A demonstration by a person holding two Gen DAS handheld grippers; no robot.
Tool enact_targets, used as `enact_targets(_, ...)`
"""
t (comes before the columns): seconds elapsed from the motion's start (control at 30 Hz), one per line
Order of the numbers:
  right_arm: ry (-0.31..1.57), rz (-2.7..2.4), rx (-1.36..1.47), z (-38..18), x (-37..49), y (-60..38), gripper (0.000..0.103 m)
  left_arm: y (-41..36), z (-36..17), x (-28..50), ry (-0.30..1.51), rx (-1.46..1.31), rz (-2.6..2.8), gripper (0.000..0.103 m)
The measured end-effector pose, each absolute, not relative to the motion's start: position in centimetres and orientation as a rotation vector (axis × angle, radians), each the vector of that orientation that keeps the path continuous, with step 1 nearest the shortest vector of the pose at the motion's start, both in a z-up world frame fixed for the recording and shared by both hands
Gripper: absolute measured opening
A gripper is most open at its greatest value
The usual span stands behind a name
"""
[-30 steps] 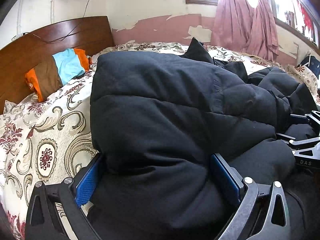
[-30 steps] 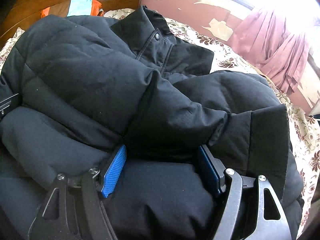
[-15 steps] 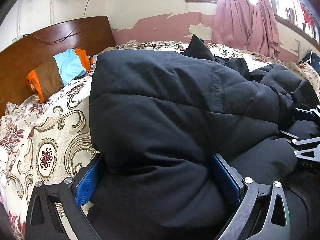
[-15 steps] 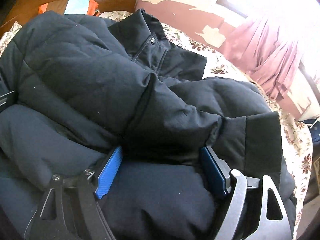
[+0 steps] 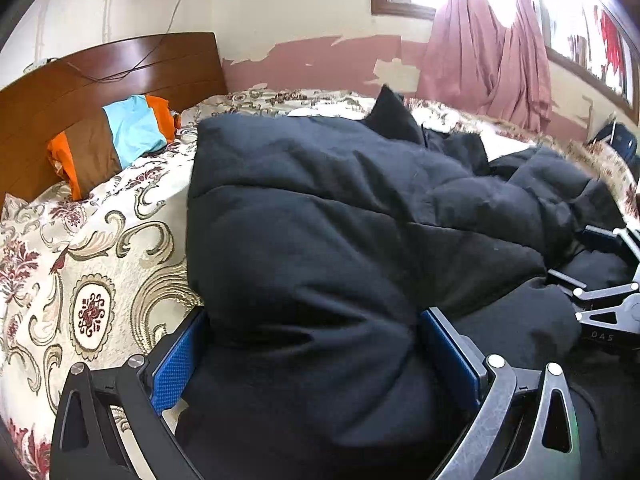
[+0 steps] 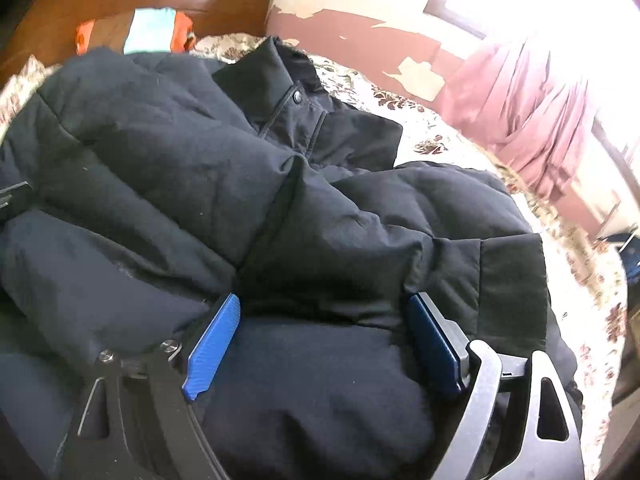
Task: Fold large clothes
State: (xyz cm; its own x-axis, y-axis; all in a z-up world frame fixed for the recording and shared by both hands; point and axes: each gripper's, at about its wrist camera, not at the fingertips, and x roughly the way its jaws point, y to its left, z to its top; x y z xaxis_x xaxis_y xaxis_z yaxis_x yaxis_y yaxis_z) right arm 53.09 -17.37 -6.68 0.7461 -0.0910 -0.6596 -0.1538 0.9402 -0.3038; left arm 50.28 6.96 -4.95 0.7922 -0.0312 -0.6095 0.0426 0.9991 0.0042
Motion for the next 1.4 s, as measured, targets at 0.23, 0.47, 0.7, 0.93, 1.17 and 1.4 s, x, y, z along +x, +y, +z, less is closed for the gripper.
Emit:
enact_targets(0.23,0.703,0.173,-0.076,-3.0,52.3,-21.6,0.083,8.1,-2.1,48.8,0.545,-0.091,-0.098,0.103)
enact_targets(0.47,0.678,0.136,0.093,-0.6,57.7,-25.8,0.084,7.7,0.7,54.6,0.629,-0.119,-0.143,0.103)
enact_targets(0.7,0.678,0.137,0.336,-1.7,69.0,-27.2,0.084,4.9,2.9,64.0,0.613,-0.129,-0.145,0.103)
enact_targets(0.93,0.683,0.150,0.384,-5.7,77.4,-25.4,0.084,2.2,2.3,70.4,0.522,-0.163,-0.120,0.103)
enact_targets(1.17,0.618,0.177,0.397,-9.7,78.2,-25.1,0.082,2.4,-0.7,75.1,0.600,-0.310,-0.131,0.103)
enact_targets(1.4,0.571,0.164,0.466,-9.6,77.2,-27.1,0.036,2.1,-1.4,75.7,0.513,-0.359,-0.168,0.101)
